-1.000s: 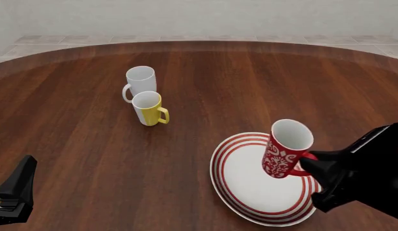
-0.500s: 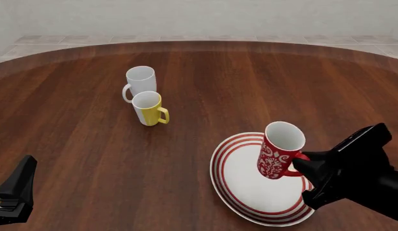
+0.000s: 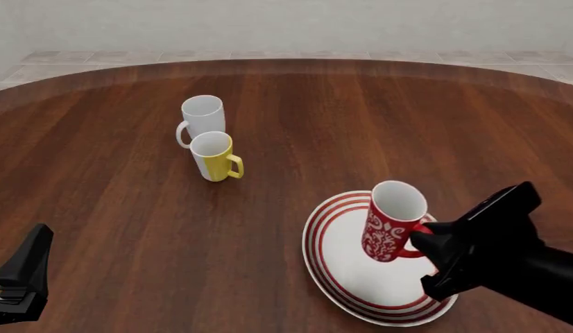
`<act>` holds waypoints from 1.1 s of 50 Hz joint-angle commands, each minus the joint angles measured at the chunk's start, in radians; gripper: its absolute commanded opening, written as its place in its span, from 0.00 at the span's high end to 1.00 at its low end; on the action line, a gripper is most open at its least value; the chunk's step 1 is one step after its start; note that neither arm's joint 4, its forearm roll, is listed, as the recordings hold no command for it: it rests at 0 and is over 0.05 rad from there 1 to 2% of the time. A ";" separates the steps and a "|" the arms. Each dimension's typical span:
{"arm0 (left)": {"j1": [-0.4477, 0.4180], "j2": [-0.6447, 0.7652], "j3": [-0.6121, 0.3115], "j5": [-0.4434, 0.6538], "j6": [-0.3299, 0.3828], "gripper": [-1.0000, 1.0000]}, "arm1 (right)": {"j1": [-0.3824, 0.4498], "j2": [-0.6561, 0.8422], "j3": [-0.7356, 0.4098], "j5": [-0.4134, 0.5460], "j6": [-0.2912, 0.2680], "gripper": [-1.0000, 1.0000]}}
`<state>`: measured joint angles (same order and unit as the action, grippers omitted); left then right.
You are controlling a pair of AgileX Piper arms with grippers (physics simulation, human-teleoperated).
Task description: Pick up the red mug and put it on the plate
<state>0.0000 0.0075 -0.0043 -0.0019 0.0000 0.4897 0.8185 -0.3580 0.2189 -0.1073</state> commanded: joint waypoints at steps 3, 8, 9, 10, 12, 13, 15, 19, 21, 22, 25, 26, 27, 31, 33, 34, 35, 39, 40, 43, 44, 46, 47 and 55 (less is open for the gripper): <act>0.000 0.000 0.000 0.000 0.000 0.00 | 0.004 0.024 0.014 -0.035 0.021 1.00; 0.000 0.000 0.000 0.000 0.000 0.00 | 0.002 0.029 0.021 -0.045 0.026 1.00; 0.000 0.000 0.000 0.000 0.000 0.00 | 0.003 0.031 0.022 -0.047 0.026 1.00; 0.000 0.000 0.000 0.000 0.000 0.00 | 0.002 0.032 0.023 -0.049 0.027 1.00; 0.000 0.000 0.000 0.000 0.000 0.00 | 0.004 0.036 0.027 -0.056 0.030 1.00; 0.000 0.000 0.000 0.000 0.000 0.00 | 0.004 0.038 0.028 -0.060 0.030 1.00; 0.000 0.000 0.000 0.000 0.000 0.00 | 0.004 0.046 0.035 -0.072 0.033 1.00; 0.000 0.000 0.000 0.000 0.000 0.00 | 0.009 0.062 0.041 -0.092 0.041 1.00; 0.000 0.000 0.000 0.000 0.000 0.00 | 0.006 0.070 0.050 -0.108 0.043 1.00; 0.000 0.000 0.000 0.000 0.000 0.00 | 0.006 0.075 0.055 -0.114 0.039 1.00; 0.000 0.000 0.000 0.000 0.000 0.00 | 0.004 0.084 0.064 -0.131 0.043 1.00; 0.000 0.000 0.000 0.000 0.000 0.00 | 0.004 0.085 0.064 -0.132 0.043 1.00; 0.000 0.000 0.000 0.000 0.000 0.00 | 0.011 0.095 0.069 -0.145 0.049 1.00; 0.000 0.000 0.000 0.000 0.000 0.00 | 0.006 0.112 0.075 -0.166 0.048 1.00; 0.000 0.000 0.000 0.000 0.000 0.00 | 0.009 0.119 0.076 -0.172 0.051 1.00; 0.000 0.000 0.000 0.000 0.000 0.00 | 0.007 0.125 0.075 -0.175 0.045 1.00; 0.000 0.000 0.000 0.000 0.000 0.00 | 0.014 0.124 0.073 -0.173 0.048 1.00; 0.000 0.000 0.000 0.000 0.000 0.00 | 0.002 0.129 0.078 -0.180 0.045 1.00; 0.000 0.000 0.000 0.000 0.000 0.00 | 0.006 0.129 0.077 -0.181 0.047 1.00; 0.000 0.000 0.000 0.000 0.000 0.00 | 0.007 0.136 0.080 -0.190 0.049 1.00; 0.000 0.000 0.000 0.000 0.000 0.00 | 0.009 0.138 0.081 -0.193 0.049 1.00; 0.000 0.000 0.000 0.000 0.000 0.00 | 0.005 0.142 0.081 -0.196 0.050 1.00; 0.000 0.000 0.000 0.000 0.000 0.00 | 0.007 0.144 0.079 -0.196 0.049 1.00; 0.000 0.000 0.000 0.000 0.000 0.00 | 0.002 0.165 0.081 -0.216 0.054 1.00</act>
<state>0.0000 0.0075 -0.0043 -0.0019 0.0000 0.4963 0.9608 -0.2779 0.0287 -0.0645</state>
